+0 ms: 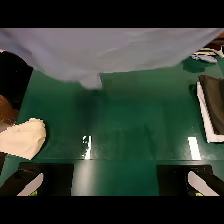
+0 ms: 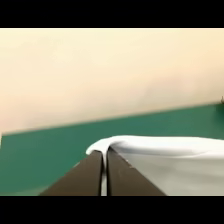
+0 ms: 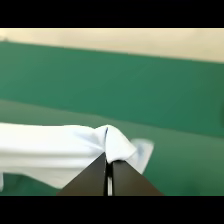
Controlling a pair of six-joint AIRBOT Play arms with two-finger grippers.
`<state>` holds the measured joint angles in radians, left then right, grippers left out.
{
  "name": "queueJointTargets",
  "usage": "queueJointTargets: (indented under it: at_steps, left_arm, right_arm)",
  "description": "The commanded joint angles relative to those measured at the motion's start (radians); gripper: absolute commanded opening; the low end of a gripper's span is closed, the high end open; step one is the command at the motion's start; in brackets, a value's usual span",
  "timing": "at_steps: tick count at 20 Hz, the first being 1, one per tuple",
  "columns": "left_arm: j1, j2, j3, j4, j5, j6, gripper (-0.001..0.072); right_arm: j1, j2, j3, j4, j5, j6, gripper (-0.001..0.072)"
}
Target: Fold the shirts.
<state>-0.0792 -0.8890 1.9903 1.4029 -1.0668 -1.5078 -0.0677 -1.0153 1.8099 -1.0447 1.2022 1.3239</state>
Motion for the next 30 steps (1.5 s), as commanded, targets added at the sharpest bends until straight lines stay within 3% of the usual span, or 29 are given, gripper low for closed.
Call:
queueJointTargets:
  at_steps: [1,8,13,18,22,23,24,25,26,30]
  left_arm:
    - [0.001,0.042,0.124,-0.018,0.006,-0.011,0.0023]
    - [0.001,-0.047,0.053,-0.023,0.015,0.014,0.0022]
    - [0.001,-0.326,-0.072,-0.018,-0.082,0.024,0.0024]
    - [0.001,-0.697,-0.100,-0.011,-0.100,0.024,0.0024]
    - [0.001,-0.855,-0.100,-0.007,-0.102,0.006,0.0027]
    - [0.001,-0.860,-0.100,0.011,-0.109,-0.011,0.0188]
    - [0.001,-0.855,-0.100,0.033,-0.120,-0.021,0.0568]
    - [0.001,-0.846,-0.098,0.062,-0.142,-0.035,0.0600]
    - [0.006,-0.832,-0.097,0.091,-0.182,-0.029,0.0503]
    - [0.071,-0.723,-0.122,0.089,-0.308,-0.028,0.0489]
  right_arm:
    - [-0.076,0.133,0.000,-0.005,0.048,0.000,0.0015]
    - [-0.139,0.074,-0.001,-0.004,0.196,0.061,0.0015]
    - [-0.077,-0.119,-0.173,-0.007,0.265,0.135,0.0015]
    - [0.095,-0.342,-0.407,-0.114,-0.020,0.160,0.0015]
    - [0.160,-0.539,-0.353,-0.099,-0.135,0.161,0.0017]
    - [0.166,-0.583,-0.310,-0.098,-0.121,0.160,0.0060]
    - [0.166,-0.620,-0.260,-0.097,-0.088,0.160,0.0286]
    - [0.165,-0.642,-0.216,-0.098,-0.049,0.160,0.0361]
    - [0.159,-0.652,-0.178,-0.098,-0.009,0.160,0.0361]
    - [0.133,-0.581,-0.169,-0.100,0.130,0.095,0.0357]
